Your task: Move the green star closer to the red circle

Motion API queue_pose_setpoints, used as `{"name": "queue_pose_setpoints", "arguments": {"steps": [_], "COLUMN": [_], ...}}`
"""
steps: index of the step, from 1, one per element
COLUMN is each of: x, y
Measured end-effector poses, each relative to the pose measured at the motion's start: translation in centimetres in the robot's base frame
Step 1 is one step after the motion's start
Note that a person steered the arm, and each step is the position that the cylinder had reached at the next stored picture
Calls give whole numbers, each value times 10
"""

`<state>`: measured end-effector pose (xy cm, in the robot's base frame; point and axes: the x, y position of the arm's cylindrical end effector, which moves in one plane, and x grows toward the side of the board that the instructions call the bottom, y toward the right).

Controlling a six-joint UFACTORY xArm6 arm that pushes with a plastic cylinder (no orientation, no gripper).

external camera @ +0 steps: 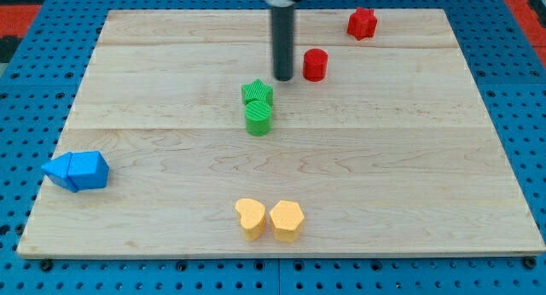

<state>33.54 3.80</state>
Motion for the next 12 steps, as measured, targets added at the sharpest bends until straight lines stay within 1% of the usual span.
{"name": "queue_pose_setpoints", "arguments": {"steps": [1, 2, 3, 4, 5, 6, 7, 8, 9, 10, 12], "x": [-17, -27, -49, -33, -43, -42, 22, 108, 153, 139, 69], "y": [46, 78, 96, 119, 125, 117, 114, 76, 5, -72, -91]}}
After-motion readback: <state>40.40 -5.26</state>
